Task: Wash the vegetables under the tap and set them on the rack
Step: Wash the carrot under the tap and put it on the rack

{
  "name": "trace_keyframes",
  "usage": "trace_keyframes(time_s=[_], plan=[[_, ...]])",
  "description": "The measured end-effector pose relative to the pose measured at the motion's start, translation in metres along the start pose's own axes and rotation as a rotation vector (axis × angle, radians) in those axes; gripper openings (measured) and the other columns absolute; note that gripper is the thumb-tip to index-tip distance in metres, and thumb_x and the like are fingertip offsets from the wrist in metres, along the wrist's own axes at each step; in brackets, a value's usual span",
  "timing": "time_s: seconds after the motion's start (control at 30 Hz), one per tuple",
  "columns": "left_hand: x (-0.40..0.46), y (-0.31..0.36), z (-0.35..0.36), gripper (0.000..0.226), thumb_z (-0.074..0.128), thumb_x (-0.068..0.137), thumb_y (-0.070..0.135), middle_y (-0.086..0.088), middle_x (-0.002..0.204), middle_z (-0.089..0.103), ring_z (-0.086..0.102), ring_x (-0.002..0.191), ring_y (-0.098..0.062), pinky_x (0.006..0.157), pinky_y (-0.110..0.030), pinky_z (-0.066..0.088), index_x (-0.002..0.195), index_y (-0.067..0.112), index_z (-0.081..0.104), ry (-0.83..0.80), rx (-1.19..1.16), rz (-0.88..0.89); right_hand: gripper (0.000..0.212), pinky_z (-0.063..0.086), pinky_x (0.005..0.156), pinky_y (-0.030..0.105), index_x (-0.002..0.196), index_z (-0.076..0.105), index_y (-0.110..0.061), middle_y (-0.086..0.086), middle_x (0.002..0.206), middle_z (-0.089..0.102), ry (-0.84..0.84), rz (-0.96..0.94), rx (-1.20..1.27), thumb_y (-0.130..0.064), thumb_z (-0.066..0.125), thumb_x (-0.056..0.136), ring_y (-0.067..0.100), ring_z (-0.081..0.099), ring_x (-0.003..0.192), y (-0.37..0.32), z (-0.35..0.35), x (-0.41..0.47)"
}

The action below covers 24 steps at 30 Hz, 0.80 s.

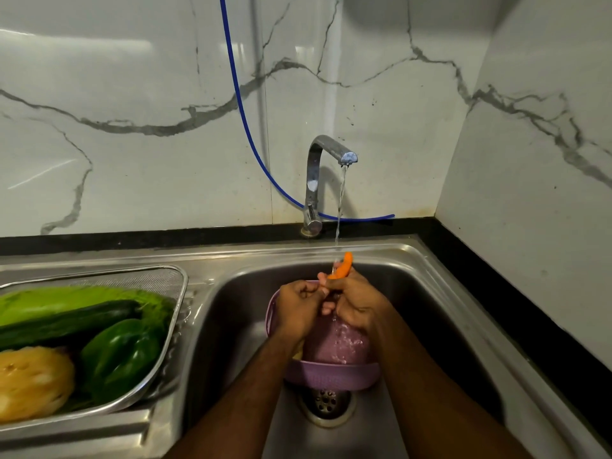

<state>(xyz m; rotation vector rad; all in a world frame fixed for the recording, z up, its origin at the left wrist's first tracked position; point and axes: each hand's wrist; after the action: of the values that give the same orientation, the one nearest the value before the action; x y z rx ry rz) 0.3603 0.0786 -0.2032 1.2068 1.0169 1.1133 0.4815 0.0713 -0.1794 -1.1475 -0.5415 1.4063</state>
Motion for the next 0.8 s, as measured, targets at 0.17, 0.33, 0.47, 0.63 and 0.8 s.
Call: trace_keyframes(time_s=[0.17,0.33,0.47,0.63,0.8], plan=[[-0.001,0.002,0.004,0.001,0.071,0.087,-0.001,-0.015,0.078,0.075,0.070,0.066,-0.023,0.068,-0.037,0.059,0.089,-0.001,0.071,0.013,0.093,0.056,0.027,0.045,0.040,0.025,0.132,0.054,-0.004,0.013,0.101,0.067,0.103,-0.040,-0.073,-0.017,0.050,0.108,0.018,0.063,0.068,-0.001,0.014,-0.011],[-0.003,0.000,0.012,0.009,0.074,0.086,0.004,-0.004,0.072,0.074,0.071,0.068,-0.014,0.065,-0.027,0.058,0.081,0.008,0.067,0.015,0.169,0.102,0.038,0.053,0.056,0.028,0.106,0.061,-0.017,0.004,0.076,0.060,0.256,-0.099,-0.098,-0.051,0.043,0.107,0.014,0.061,0.065,-0.001,0.021,-0.003],[0.000,0.001,0.011,0.008,0.067,0.091,0.003,-0.013,0.076,0.073,0.068,0.067,-0.020,0.064,-0.032,0.056,0.084,-0.001,0.070,0.066,0.028,0.054,0.015,0.056,0.099,0.051,0.119,0.059,-0.010,0.012,0.093,0.071,-0.041,-0.003,0.067,-0.013,0.051,0.107,0.025,0.071,0.084,-0.002,0.008,-0.003],[-0.003,0.007,0.009,0.020,0.058,0.098,0.007,-0.011,0.069,0.067,0.057,0.056,-0.012,0.052,-0.023,0.046,0.091,-0.008,0.069,0.021,-0.071,-0.035,0.019,0.056,0.054,0.030,0.117,0.060,-0.004,0.010,0.089,0.072,-0.058,-0.009,-0.004,-0.017,0.052,0.107,0.015,0.067,0.060,-0.001,0.013,-0.010],[-0.006,0.008,0.016,0.026,0.059,0.098,0.016,-0.006,0.059,0.061,0.053,0.050,-0.012,0.048,-0.022,0.043,0.075,0.008,0.068,-0.054,-0.120,-0.121,0.061,0.050,0.054,0.031,0.099,0.064,-0.009,0.004,0.071,0.066,0.253,-0.004,-0.207,-0.066,0.045,0.100,0.017,0.059,0.058,-0.008,0.033,-0.012]])
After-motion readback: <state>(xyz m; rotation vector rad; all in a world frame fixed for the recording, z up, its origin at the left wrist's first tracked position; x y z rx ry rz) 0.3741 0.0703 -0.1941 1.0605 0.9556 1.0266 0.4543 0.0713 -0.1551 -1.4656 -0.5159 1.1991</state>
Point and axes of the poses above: each hand's wrist, its own x-axis towards the middle knuckle, its own z-axis out of the palm, y = z × x
